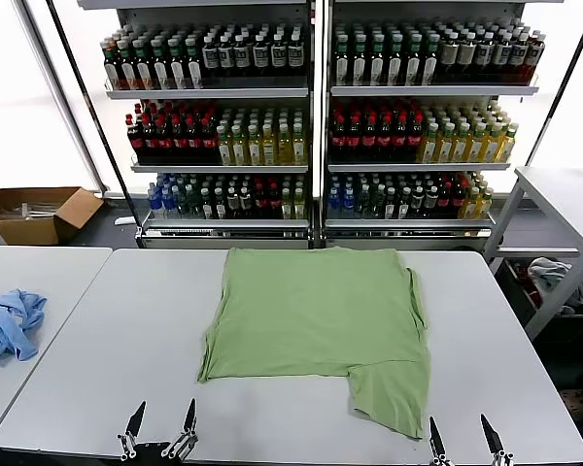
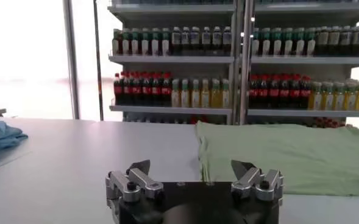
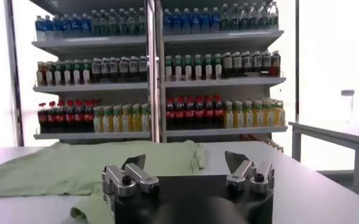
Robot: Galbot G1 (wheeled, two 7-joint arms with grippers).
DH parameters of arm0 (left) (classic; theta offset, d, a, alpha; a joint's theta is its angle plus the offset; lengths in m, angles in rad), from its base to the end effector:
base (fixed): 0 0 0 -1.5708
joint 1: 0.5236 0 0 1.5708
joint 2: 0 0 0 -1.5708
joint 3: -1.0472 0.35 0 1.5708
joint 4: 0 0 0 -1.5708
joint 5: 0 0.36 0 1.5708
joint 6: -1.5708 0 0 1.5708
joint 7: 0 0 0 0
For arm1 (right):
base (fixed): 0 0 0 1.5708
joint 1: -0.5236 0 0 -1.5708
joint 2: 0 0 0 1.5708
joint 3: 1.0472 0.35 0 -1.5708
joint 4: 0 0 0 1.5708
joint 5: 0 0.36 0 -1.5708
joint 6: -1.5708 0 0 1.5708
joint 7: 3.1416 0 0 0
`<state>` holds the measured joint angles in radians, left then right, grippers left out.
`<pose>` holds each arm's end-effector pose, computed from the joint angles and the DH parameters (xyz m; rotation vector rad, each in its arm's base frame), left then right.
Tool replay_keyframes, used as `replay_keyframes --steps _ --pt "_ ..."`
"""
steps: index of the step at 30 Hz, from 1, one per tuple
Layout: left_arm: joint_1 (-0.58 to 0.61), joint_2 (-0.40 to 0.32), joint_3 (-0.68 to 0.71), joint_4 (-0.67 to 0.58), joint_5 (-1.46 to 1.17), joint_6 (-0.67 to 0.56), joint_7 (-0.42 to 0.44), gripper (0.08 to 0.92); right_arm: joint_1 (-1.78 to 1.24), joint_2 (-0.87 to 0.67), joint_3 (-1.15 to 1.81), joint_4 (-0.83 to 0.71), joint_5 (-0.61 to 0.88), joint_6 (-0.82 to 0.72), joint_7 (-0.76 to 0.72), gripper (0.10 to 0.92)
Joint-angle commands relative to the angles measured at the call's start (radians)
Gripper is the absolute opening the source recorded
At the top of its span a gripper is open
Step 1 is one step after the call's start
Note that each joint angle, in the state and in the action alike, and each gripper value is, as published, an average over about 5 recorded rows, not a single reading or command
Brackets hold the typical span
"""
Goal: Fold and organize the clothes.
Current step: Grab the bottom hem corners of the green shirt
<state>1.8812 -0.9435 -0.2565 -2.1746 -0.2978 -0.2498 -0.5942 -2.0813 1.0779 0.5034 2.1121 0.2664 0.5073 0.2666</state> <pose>0.0707 0.0221 -0.3218 0.0682 -2.9863 0.0138 0.0306 -0.0723 -0.3407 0.0587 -3.1153 0.0081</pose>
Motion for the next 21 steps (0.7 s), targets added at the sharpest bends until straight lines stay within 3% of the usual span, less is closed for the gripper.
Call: replay_keyframes --steps 1,8,15,21 --pt "-0.011 0.0 0.007 -0.054 0.159 0.114 -0.041 0.823 -0.013 -0.025 0.006 0.075 0.002 -0.082 -0.011 0.823" --pt "-0.024 0.048 0.018 -0.144 0.02 0.388 -0.017 0.823 -0.002 -0.081 0.027 0.208 0.045 -0.41 0.042 0.823" --pt "-0.153 0.075 -0.023 -0.197 -0.312 0.656 0.025 0.823 0.066 -0.093 0.018 0.294 0.201 -0.775 0.109 0.823" --pt "-0.268 0.08 -0.05 -0.144 -0.412 0.768 0.104 0.823 0.111 -0.079 0.004 0.276 0.257 -0.902 0.138 0.823"
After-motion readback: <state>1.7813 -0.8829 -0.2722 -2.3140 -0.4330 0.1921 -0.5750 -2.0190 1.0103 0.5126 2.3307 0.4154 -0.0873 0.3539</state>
